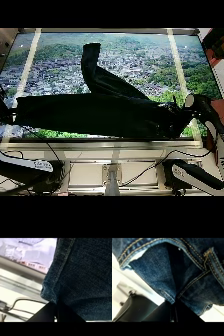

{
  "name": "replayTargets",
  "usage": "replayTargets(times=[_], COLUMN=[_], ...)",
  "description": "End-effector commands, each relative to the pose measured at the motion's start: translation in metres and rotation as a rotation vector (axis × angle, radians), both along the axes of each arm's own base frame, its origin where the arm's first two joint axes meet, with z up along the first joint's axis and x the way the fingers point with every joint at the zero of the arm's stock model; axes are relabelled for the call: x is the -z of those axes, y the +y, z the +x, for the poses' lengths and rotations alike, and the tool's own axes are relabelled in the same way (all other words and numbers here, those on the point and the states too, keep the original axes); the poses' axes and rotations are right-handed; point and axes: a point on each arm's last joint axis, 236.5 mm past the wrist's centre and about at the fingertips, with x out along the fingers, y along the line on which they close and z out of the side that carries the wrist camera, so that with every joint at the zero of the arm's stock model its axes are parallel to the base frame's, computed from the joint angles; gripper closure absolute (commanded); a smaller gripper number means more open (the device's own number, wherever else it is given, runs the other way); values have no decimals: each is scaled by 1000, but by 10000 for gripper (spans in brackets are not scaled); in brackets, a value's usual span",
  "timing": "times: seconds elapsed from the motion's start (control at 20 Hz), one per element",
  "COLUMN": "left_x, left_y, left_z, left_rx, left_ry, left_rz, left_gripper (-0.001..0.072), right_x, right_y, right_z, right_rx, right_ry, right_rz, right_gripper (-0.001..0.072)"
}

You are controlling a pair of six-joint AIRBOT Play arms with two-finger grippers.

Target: Fold the clothes and pants, and hang the long-sleeved shirts on hangers.

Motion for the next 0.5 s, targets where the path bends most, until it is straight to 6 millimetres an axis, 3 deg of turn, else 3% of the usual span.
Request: replayTargets(times=[0.0, 0.15, 0.4, 0.45], left_x=[-11, -13, -13, -13], left_y=[27, 32, 32, 32], left_z=[-22, -26, -27, -27], left_rx=[-8, -14, -17, -17], left_ry=[91, 100, 101, 101], left_rz=[131, 148, 146, 146], left_gripper=[693, 694, 692, 692], right_x=[-9, -15, -17, -17], right_y=[2, 5, 28, 28], right_z=[-22, -30, -28, -27], right_rx=[-24, -23, 12, 12], right_ry=[98, 137, 132, 129], right_rz=[21, 35, 129, 128], right_gripper=[664, 664, 663, 631])
